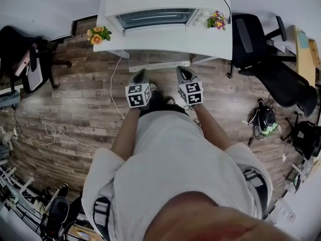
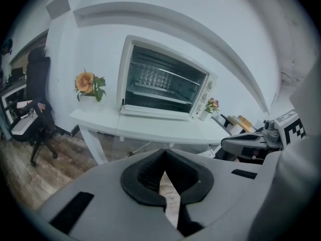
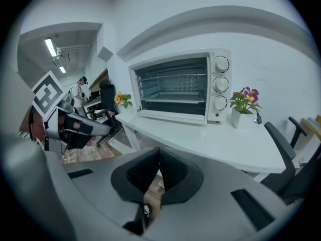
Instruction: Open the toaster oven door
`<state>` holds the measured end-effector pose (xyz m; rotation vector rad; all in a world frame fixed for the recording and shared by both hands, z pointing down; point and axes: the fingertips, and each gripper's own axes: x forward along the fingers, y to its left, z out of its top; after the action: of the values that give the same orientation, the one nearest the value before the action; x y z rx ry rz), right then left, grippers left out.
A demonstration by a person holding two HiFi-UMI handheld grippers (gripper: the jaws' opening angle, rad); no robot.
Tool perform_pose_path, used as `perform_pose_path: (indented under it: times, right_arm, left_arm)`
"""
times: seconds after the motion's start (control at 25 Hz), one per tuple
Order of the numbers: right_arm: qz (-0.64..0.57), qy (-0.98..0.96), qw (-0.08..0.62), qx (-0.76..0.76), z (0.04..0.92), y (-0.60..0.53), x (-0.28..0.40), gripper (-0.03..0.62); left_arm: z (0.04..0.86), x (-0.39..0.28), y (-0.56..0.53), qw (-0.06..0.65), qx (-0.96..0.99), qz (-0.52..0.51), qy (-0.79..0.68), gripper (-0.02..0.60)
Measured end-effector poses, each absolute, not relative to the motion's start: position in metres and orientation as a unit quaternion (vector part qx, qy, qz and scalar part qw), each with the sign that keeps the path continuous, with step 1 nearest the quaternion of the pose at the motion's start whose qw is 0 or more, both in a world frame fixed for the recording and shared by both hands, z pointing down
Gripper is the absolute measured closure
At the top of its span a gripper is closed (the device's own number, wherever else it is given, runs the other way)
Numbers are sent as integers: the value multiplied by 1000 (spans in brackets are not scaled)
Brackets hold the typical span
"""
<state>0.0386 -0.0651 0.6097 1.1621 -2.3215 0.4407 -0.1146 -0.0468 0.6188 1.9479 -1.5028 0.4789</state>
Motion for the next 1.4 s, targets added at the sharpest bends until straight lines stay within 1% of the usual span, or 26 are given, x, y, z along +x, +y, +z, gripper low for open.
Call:
perform_pose_path:
  times: [0.24,0.44,0.76,1.04,1.28,1.4]
  right_arm:
    - [153,-851,256,433,592,-97,13,595]
    - [144,-843,244,457,574,-126,9,595]
    - [90,-846,192,490,501,-168,15,595]
    - [29,-851,113,512,407,-201,32,595]
    - [-7,-863,68,500,354,-210,30,595]
    - [-18,-865,55,499,341,-211,33,595]
  left_arm:
    - [611,-131,-78,323,740,180,-562,563]
    - [586,-145,-105,303,748,167,-566,563]
    - [501,-146,-152,209,779,124,-577,563]
    - [410,-152,-180,120,773,76,-619,563]
    - [357,-151,-183,63,763,44,-641,563]
    - [349,-145,-185,55,765,43,-640,563]
